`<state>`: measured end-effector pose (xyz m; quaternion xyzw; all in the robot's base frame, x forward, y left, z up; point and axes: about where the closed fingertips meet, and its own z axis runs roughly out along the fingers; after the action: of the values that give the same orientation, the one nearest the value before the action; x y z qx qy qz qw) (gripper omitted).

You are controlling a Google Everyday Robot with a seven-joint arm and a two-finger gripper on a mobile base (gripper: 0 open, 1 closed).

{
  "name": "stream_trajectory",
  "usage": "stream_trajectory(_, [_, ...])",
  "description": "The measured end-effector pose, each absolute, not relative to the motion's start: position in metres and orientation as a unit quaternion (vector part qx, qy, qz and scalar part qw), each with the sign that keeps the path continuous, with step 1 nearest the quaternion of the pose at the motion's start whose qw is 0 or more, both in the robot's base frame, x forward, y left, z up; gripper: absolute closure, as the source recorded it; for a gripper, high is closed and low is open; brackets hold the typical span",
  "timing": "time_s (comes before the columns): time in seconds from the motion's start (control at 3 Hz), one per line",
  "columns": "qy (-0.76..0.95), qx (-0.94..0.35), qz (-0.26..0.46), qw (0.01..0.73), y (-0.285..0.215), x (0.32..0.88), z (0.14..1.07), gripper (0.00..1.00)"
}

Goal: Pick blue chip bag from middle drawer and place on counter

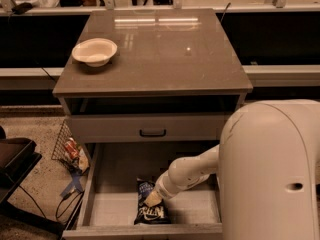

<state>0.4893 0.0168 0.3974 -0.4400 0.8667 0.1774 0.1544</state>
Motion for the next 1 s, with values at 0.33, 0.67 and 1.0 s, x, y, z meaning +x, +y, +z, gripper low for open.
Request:
stream_trajectory(0.33, [0.859, -0.451, 0.181, 0.16, 0.024, 0.492, 0.414, 1.0])
stream_trajectory(0.67, [0.859, -0.449, 0.181, 0.165, 0.022, 0.495, 0.453, 1.0])
stream_trajectory(1.0, [0.866, -0.434, 0.182, 0.171, 0.01, 0.503, 0.505, 1.0])
